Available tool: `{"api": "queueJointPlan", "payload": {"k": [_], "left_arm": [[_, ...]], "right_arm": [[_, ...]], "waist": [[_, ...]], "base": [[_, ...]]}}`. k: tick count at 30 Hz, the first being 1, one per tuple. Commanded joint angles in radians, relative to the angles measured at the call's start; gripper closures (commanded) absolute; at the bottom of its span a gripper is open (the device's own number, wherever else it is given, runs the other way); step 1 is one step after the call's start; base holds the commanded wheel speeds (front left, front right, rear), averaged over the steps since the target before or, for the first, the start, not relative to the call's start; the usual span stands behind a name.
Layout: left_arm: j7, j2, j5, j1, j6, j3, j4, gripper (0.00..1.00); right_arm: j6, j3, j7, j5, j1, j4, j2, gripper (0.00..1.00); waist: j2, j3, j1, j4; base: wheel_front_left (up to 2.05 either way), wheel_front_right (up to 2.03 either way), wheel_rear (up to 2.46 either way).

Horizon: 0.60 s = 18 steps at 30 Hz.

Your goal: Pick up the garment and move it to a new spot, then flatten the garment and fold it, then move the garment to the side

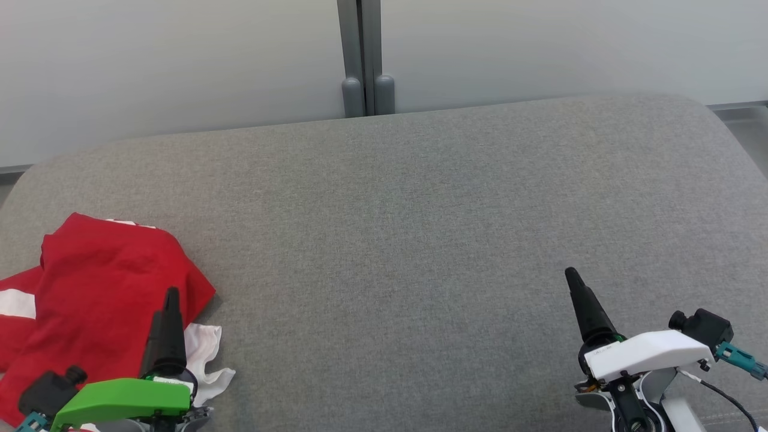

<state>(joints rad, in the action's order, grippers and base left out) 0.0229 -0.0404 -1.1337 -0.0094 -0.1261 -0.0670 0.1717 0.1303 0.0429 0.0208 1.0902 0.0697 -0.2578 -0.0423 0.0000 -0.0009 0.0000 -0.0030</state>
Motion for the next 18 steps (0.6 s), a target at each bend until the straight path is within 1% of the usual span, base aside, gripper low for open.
{"api": "queueJointPlan", "payload": {"k": [1,6,9,15,18], "left_arm": [[0.012,-0.006,0.064,-0.004,-0.002,0.007,-0.029,0.0],[0.03,-0.007,0.168,0.007,0.007,0.028,-0.054,0.0],[0.041,-0.007,0.23,0.013,0.01,0.043,-0.067,0.0],[0.061,-0.008,0.326,0.023,0.025,0.059,-0.09,0.0],[0.07,-0.008,0.364,0.027,0.027,0.064,-0.095,0.0]], "right_arm": [[0.0,0.01,0.014,-0.062,0.018,0.028,-0.005,0.0],[0.0,-0.007,0.032,-0.198,0.008,0.062,-0.005,0.0],[0.0,0.008,0.042,-0.265,0.006,0.086,-0.005,0.0],[0.0,0.038,0.063,-0.352,-0.003,0.109,-0.005,0.0],[0.0,0.037,0.072,-0.373,-0.014,0.082,-0.006,0.0]], "waist": [[0.0,0.0,0.0,0.0],[0.0,0.0,0.0,0.0],[0.0,0.0,0.0,0.0],[0.0,0.001,0.0,0.0],[0.0,0.001,0.0,-0.001]], "base": [[0.0,0.0,0.0],[0.0,0.0,0.0],[0.0,0.0,0.0],[0.0,0.0,0.0],[0.0,0.0,0.0]]}}
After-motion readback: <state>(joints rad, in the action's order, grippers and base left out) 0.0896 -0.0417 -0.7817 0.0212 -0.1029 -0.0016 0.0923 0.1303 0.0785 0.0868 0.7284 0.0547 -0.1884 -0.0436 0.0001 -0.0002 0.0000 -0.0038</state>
